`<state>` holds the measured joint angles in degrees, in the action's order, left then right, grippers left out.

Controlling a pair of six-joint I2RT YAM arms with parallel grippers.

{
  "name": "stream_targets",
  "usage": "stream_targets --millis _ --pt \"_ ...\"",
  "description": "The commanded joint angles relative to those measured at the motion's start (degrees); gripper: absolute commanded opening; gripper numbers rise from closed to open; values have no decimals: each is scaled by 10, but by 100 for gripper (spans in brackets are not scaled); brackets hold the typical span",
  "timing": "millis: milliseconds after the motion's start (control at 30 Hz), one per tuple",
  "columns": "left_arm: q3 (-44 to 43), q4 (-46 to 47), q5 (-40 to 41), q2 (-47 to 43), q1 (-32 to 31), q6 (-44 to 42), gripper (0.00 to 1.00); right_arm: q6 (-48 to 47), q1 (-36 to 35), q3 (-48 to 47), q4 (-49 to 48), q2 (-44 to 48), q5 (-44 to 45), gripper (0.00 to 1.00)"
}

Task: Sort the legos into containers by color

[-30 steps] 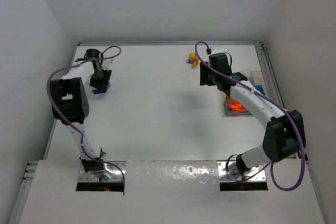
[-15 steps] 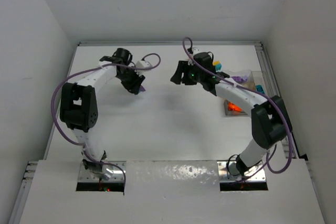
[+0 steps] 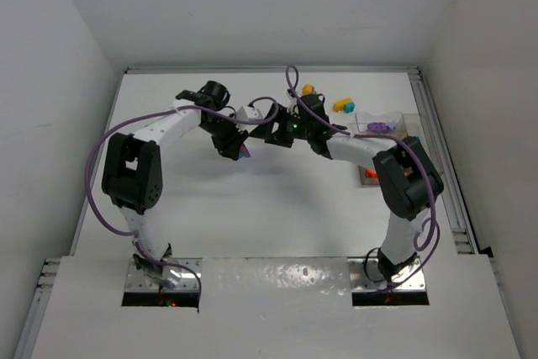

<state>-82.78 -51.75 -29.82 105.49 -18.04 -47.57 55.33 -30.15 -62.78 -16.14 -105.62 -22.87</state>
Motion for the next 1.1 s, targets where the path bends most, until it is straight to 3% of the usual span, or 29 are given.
stream_targets --millis 0,367,500,633,733,1067 --pt "-23 -5 -35 -25 -8 -18 0 34 -14 -8 -50 -15 -30 70" --pt "-33 -5 -37 -27 -9 -17 0 57 -39 -40 -61 -73 -52 70" --pt "-33 -3 -37 -26 -9 -17 0 65 -39 -30 -77 -72 -56 64" --pt "-33 -5 -38 -24 -9 -18 0 87 -39 -20 -112 -75 -61 49" --pt "-29 -6 -36 -22 -9 -20 0 101 -39 -19 -130 -81 -66 31" --pt "-21 -2 -26 -24 -9 -11 0 108 -33 -9 -134 -74 -71 1"
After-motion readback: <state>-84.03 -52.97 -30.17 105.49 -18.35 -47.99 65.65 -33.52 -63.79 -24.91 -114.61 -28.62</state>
